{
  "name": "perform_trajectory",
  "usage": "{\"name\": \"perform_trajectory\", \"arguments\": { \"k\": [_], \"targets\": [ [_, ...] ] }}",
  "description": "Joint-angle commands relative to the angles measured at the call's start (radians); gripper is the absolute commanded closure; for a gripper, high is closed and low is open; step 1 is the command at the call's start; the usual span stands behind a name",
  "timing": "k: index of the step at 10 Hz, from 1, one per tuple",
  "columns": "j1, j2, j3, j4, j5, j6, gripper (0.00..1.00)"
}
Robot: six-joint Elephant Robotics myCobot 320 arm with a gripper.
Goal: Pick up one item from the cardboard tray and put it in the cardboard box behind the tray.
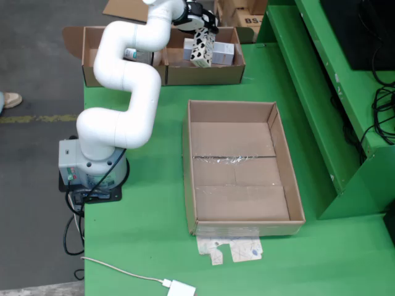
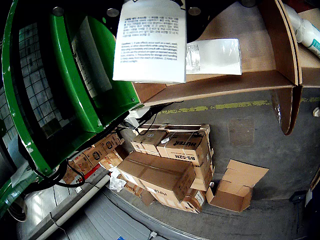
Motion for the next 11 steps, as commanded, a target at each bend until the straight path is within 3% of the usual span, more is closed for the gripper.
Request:
{"name": "perform_trajectory", "arguments": {
  "k": [1, 11],
  "targets": [
    [-0.004, 0.013, 0.029, 0.012, -0.012, 0.000, 1.00],
    [0.003, -0.010, 0.029, 0.012, -0.012, -0.003, 1.00]
  ]
}}
